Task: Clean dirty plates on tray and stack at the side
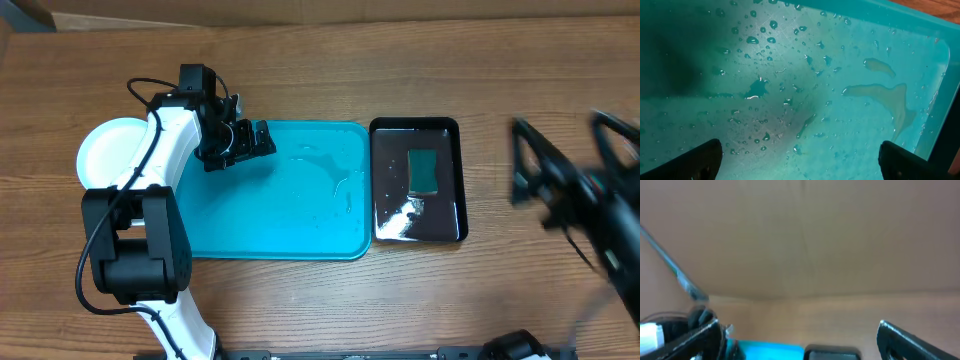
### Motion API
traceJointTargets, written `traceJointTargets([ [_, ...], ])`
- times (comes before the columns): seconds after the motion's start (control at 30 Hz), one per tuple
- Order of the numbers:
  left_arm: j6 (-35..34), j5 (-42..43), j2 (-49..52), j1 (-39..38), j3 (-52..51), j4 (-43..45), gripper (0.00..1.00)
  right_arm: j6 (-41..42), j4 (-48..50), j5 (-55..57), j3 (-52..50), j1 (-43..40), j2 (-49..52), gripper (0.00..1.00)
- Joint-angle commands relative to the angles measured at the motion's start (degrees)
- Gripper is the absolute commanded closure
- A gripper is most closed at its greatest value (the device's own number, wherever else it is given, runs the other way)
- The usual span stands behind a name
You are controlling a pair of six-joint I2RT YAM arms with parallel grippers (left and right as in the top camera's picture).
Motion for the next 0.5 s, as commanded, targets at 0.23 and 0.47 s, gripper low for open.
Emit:
traceJointTargets([
  [0.23, 0.90, -0.42, -1.09, -0.11, -0.57, 0.04, 0.00, -6.32, 26.62, -3.08, -34.86, -7.15, -28.33, 0.00],
  [0.47, 0.87, -0.42, -1.09, -0.11, -0.57, 0.04, 0.00, -6.23, 57.13, -6.64, -60.35, -8.41, -39.28, 0.00],
])
